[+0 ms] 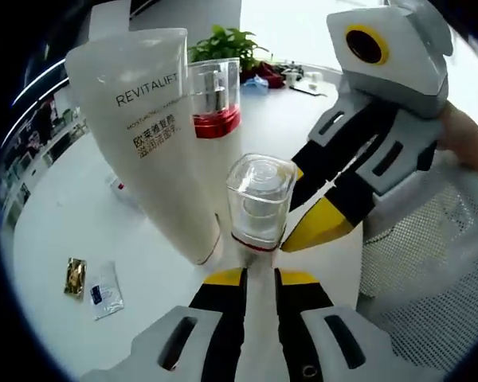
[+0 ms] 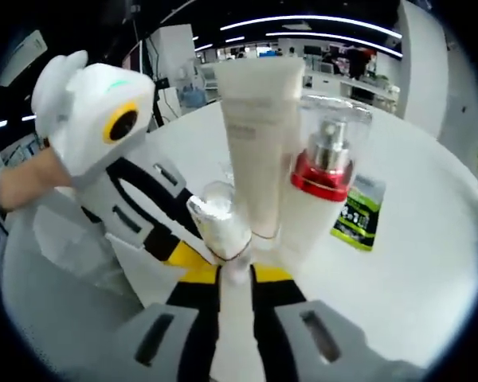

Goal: Arrange the skincare products in the storage area until every visible bottle or jar stands upright without overlapping.

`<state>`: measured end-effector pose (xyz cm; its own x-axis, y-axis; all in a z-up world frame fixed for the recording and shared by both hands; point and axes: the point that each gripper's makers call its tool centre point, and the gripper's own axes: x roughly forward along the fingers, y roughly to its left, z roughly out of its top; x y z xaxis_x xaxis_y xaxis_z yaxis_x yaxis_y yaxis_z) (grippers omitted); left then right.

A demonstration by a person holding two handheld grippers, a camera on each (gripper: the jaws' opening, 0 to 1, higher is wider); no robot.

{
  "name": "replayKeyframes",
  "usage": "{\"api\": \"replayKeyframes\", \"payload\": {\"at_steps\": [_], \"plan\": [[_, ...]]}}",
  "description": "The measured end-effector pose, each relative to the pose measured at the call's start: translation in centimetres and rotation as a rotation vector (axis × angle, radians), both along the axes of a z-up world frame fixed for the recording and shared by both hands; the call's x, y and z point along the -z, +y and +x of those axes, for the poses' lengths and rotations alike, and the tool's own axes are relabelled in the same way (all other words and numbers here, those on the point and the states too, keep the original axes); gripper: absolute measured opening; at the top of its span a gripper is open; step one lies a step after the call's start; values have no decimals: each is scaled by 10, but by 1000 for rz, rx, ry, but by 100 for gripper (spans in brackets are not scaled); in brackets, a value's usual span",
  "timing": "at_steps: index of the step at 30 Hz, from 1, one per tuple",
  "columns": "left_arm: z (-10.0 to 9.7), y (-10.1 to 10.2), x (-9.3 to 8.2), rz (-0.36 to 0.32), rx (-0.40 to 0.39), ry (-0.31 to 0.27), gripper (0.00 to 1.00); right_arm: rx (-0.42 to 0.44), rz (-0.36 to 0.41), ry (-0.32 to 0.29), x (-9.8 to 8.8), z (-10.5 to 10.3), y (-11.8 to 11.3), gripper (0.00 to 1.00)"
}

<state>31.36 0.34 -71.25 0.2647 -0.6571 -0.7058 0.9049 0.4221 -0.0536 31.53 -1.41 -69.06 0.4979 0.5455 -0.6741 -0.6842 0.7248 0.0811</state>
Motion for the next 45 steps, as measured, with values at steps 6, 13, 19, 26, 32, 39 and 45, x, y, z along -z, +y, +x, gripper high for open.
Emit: {"api": "replayKeyframes", "payload": {"at_steps": [6, 13, 19, 26, 32, 39, 45], "plan": [[3, -6, 2, 0, -5, 5, 10, 5, -9, 3, 3, -1, -3, 14], [4, -13, 4, -8, -7, 8, 9, 46, -4, 7, 6, 3, -13, 12], [6, -18, 5, -16, -14, 10, 10, 72, 2, 10, 8, 5, -17, 12], [11, -18, 5, -20, -29, 4, 10, 83, -26, 8, 11, 7, -21, 11], [14, -19, 5, -37, -49, 11, 10, 97, -27, 7, 11, 9, -24, 10], [15, -21, 5, -40, -54, -2, 9, 106, -36, -1, 11, 10, -26, 10], [17, -21, 6, -38, -56, -15, 9, 112, -52, -5, 12, 11, -28, 9]]}}
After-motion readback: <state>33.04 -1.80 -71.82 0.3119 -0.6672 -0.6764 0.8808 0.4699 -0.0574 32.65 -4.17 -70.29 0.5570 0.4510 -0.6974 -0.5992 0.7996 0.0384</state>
